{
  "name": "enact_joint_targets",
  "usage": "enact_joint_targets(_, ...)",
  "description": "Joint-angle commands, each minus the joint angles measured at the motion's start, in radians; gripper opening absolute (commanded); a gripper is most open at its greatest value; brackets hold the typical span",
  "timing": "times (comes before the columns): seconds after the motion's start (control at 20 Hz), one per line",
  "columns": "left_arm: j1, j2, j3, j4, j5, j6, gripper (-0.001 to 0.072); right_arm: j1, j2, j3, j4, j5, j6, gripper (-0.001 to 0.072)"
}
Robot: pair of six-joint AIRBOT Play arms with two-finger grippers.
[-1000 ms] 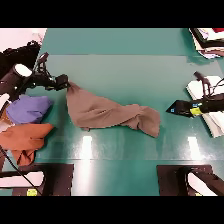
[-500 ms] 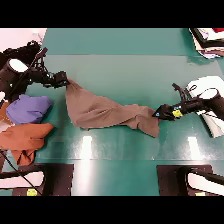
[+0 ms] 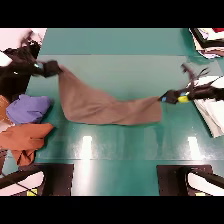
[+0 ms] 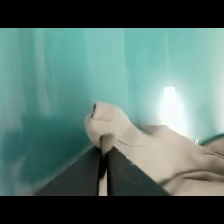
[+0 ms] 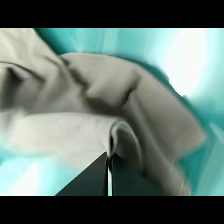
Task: Fold the shirts.
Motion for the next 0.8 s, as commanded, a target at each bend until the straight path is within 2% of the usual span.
enact_joint_targets(0.0,0.001,0.164,0.147,0.061,-0.017,0.0,0.0029,-0.043,0.151,0.158,0.002,0.024,0.0,0.0013)
enact_joint_targets(0.25,0.001,0.335,0.447,0.061,-0.04,-0.001,0.0029,-0.166,0.357,0.373,-0.001,0.051,0.06,0.0013)
enact_joint_targets(0.45,0.001,0.378,0.639,0.058,-0.083,-0.01,0.0028,-0.27,0.453,0.521,-0.112,0.138,0.137,0.0012)
enact_joint_targets(0.6,0.001,0.378,0.755,0.049,-0.077,-0.01,0.0028,-0.347,0.469,0.632,-0.185,0.247,0.216,0.0013)
enact_joint_targets(0.75,0.001,0.361,0.724,0.05,-0.06,-0.008,0.0028,-0.371,0.422,0.662,-0.19,0.344,0.28,0.0012)
